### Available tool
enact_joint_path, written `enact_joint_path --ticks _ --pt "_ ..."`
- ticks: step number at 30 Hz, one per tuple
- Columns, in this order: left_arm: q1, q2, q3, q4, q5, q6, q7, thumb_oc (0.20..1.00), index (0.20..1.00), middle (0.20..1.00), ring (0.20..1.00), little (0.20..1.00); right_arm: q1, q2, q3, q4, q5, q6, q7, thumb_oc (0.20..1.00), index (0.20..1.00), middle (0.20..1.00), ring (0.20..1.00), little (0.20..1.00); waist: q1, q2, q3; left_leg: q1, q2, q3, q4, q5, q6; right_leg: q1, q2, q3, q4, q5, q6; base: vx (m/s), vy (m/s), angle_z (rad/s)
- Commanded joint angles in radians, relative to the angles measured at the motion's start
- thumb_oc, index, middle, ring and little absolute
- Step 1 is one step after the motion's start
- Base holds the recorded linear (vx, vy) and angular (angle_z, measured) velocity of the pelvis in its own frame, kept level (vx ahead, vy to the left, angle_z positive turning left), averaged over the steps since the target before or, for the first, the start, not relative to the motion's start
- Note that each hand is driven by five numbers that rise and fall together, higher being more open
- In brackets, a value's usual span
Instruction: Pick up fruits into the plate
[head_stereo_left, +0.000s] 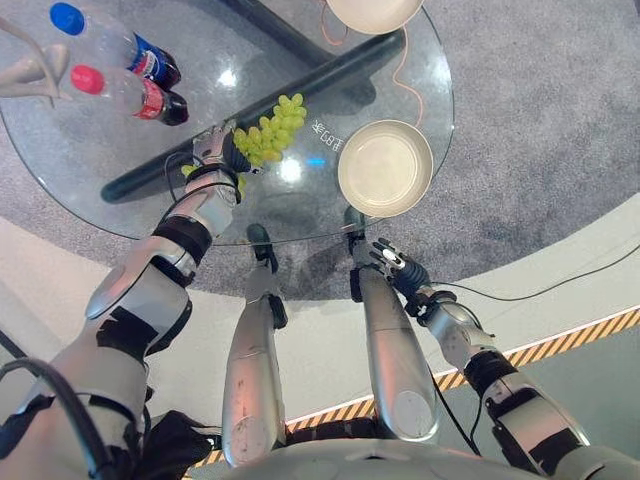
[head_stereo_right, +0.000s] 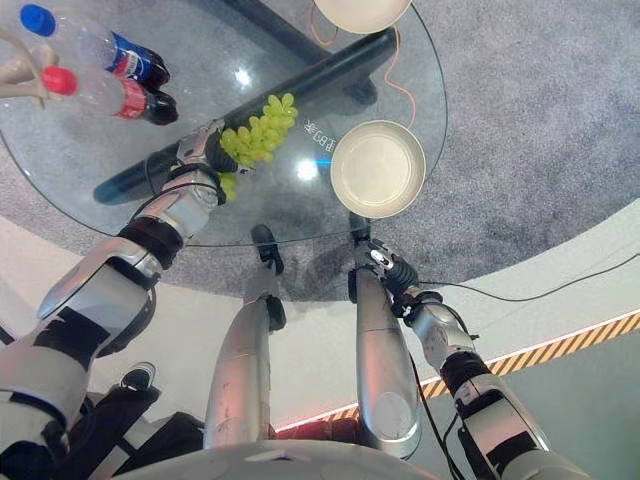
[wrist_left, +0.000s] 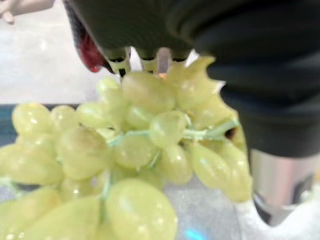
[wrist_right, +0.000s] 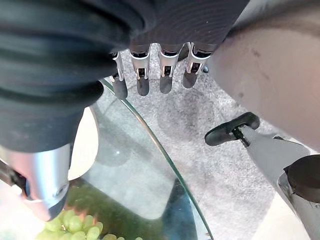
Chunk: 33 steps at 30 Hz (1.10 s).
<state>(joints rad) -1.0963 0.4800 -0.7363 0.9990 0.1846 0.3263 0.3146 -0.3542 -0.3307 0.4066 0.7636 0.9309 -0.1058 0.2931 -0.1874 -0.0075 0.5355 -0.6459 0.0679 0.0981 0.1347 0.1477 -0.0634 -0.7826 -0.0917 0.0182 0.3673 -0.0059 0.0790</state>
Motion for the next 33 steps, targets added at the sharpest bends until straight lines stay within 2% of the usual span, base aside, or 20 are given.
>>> enact_joint_path --ticks 1,2,8,18,26,33 --pt "-0.021 0.012 0.013 0.097 0.043 0.030 0.040 0.489 0.489 0.489 0.489 0.489 0.062 0.017 0.052 -0.075 0.041 -0.004 0.016 1.000 1.000 1.000 1.000 1.000 -0.011 -0.040 -0.015 -0.050 -0.078 -0.026 0.134 -0.097 0.029 0.017 0.114 0.001 -0.067 0.080 -0.026 0.00 0.000 0.00" --pt "-0.021 0.009 0.012 0.106 0.044 0.028 0.042 0.200 0.200 0.200 0.200 0.200 0.063 0.018 0.054 -0.078 0.045 -0.005 0.016 1.000 1.000 1.000 1.000 1.000 -0.012 -0.042 -0.015 -0.052 -0.078 -0.026 0.135 -0.097 0.029 0.014 0.114 0.001 -0.067 0.081 -0.027 0.00 0.000 0.00" --pt "-0.022 -0.005 0.001 0.144 0.040 0.013 0.043 0.200 0.200 0.200 0.200 0.200 0.062 0.020 0.064 -0.095 0.063 -0.008 0.019 1.000 1.000 1.000 1.000 1.000 -0.017 -0.051 -0.015 -0.056 -0.079 -0.025 0.124 -0.094 0.030 0.003 0.122 0.007 -0.072 0.086 -0.029 0.00 0.001 -0.02" --pt "-0.010 -0.002 -0.006 0.131 0.039 0.017 0.043 0.200 0.200 0.200 0.200 0.200 0.055 0.020 0.054 -0.101 0.103 0.005 0.031 1.000 1.000 1.000 1.000 1.000 -0.013 -0.035 -0.015 -0.042 -0.087 -0.030 0.110 -0.089 0.029 0.014 0.121 0.009 -0.079 0.089 -0.027 0.00 0.016 0.00" --pt "0.003 0.006 0.003 0.105 0.010 -0.022 0.024 0.200 0.200 0.200 0.200 0.200 0.060 0.024 0.055 -0.112 0.103 -0.013 0.032 1.000 1.000 1.000 1.000 1.000 -0.004 -0.032 -0.015 -0.019 -0.086 -0.028 0.089 -0.085 0.032 0.031 0.121 0.006 -0.088 0.090 -0.025 0.00 0.000 0.00" --pt "0.031 0.030 0.035 0.020 -0.080 -0.079 0.001 0.200 0.200 0.200 0.200 0.200 0.079 0.020 0.047 -0.180 0.114 -0.023 0.046 1.000 1.000 1.000 1.000 1.000 0.007 -0.023 -0.015 0.037 -0.084 -0.032 0.054 -0.082 0.033 0.083 0.122 0.002 -0.104 0.081 -0.024 0.00 -0.001 0.01"
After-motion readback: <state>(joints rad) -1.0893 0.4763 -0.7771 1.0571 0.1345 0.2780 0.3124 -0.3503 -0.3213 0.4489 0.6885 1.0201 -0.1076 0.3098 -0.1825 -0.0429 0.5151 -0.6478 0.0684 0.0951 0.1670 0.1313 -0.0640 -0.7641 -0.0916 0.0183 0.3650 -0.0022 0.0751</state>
